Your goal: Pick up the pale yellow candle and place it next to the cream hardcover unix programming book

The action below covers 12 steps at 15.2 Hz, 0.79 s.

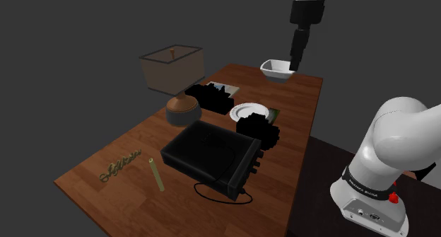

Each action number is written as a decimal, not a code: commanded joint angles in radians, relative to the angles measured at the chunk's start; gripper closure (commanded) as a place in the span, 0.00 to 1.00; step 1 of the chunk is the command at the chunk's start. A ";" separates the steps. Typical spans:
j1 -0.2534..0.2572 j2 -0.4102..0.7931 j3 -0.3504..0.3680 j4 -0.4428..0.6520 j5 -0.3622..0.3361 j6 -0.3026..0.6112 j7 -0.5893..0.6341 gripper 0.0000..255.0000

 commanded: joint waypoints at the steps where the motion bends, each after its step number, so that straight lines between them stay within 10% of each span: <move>1: 0.000 0.000 0.000 0.000 0.000 0.000 0.000 0.00; 12: 0.035 0.251 0.216 0.047 0.091 0.221 0.206 0.00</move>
